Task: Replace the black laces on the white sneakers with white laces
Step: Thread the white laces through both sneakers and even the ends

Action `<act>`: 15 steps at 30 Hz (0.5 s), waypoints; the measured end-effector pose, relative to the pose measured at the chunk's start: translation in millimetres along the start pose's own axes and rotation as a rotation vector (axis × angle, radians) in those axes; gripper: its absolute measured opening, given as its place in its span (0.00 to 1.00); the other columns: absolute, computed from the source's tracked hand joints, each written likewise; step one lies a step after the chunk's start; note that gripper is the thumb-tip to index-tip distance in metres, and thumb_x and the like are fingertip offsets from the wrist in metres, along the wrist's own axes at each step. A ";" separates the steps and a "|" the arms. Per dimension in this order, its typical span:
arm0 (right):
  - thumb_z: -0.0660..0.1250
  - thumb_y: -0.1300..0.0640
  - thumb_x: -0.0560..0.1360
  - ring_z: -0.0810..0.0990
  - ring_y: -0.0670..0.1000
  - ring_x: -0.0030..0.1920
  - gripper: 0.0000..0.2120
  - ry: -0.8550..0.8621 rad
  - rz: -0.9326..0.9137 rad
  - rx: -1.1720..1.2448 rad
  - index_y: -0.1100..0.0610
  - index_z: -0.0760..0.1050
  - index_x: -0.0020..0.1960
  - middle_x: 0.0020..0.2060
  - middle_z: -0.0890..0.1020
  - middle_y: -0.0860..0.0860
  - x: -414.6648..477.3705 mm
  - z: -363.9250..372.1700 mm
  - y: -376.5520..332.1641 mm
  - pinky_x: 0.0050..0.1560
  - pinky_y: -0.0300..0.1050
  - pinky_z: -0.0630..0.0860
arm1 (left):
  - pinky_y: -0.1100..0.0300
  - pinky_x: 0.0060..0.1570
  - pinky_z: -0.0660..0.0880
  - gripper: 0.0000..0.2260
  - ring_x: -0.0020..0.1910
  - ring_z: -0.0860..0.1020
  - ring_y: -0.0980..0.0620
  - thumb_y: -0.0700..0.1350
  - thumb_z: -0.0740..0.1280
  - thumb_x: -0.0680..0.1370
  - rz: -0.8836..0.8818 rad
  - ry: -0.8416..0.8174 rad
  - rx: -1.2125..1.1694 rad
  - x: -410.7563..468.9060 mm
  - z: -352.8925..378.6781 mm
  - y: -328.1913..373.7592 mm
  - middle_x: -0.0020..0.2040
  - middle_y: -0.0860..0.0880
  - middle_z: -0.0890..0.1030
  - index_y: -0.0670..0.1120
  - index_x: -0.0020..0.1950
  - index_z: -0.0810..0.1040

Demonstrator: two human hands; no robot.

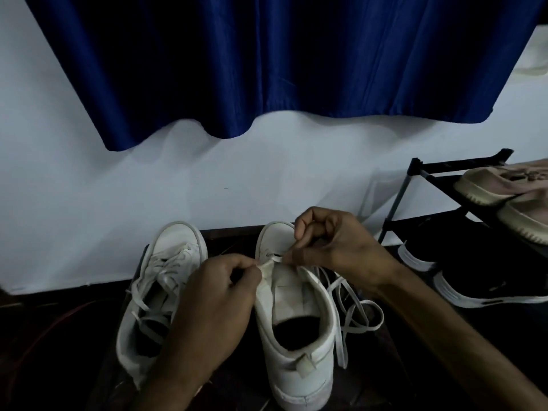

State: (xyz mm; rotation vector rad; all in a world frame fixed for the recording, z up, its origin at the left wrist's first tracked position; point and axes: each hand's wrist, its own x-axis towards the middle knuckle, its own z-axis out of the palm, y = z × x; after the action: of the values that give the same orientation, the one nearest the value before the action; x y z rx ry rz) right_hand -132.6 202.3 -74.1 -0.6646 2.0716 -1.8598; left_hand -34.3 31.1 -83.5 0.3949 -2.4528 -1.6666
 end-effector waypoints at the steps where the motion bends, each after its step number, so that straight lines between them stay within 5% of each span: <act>1: 0.76 0.73 0.66 0.82 0.57 0.39 0.12 0.027 -0.019 0.007 0.64 0.75 0.43 0.37 0.83 0.65 -0.8 1.3 -0.6 0.50 0.58 0.79 | 0.45 0.44 0.78 0.12 0.41 0.83 0.52 0.58 0.63 0.66 -0.009 -0.005 -0.010 0.0 0.6 -1.2 0.38 0.56 0.85 0.59 0.44 0.83; 3: 0.77 0.72 0.65 0.81 0.58 0.40 0.12 0.102 -0.049 0.054 0.63 0.75 0.42 0.35 0.83 0.62 -3.1 1.7 -1.7 0.52 0.63 0.79 | 0.43 0.47 0.79 0.13 0.43 0.83 0.50 0.59 0.63 0.65 -0.024 -0.007 -0.026 -0.2 2.3 -1.9 0.39 0.55 0.85 0.59 0.44 0.83; 7: 0.79 0.66 0.65 0.80 0.52 0.36 0.13 0.047 -0.047 -0.075 0.58 0.75 0.40 0.34 0.83 0.58 -5.9 3.3 -1.2 0.43 0.49 0.77 | 0.39 0.50 0.79 0.17 0.46 0.83 0.48 0.60 0.63 0.63 -0.029 -0.027 -0.072 0.6 3.3 -4.0 0.41 0.52 0.85 0.55 0.45 0.83; 10: 0.80 0.58 0.64 0.80 0.45 0.35 0.13 0.004 -0.015 -0.209 0.53 0.75 0.38 0.34 0.84 0.53 -6.3 5.3 -0.1 0.42 0.45 0.74 | 0.49 0.41 0.75 0.07 0.43 0.82 0.50 0.52 0.66 0.71 -0.053 -0.008 -0.089 2.2 3.6 -7.6 0.39 0.55 0.84 0.58 0.45 0.83; 15: 0.78 0.49 0.60 0.80 0.48 0.36 0.16 0.002 0.004 -0.240 0.52 0.73 0.37 0.35 0.86 0.52 -6.7 10.0 0.3 0.44 0.53 0.78 | 0.58 0.35 0.69 0.14 0.38 0.80 0.56 0.41 0.65 0.78 -0.054 -0.021 -0.066 3.7 1.2 -9.5 0.36 0.56 0.84 0.59 0.42 0.83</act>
State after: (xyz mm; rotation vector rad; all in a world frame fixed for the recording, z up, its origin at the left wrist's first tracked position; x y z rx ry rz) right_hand -121.9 197.1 -76.3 -0.7130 2.3170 -1.6240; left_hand -36.9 27.8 -92.9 0.4410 -2.4147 -1.7766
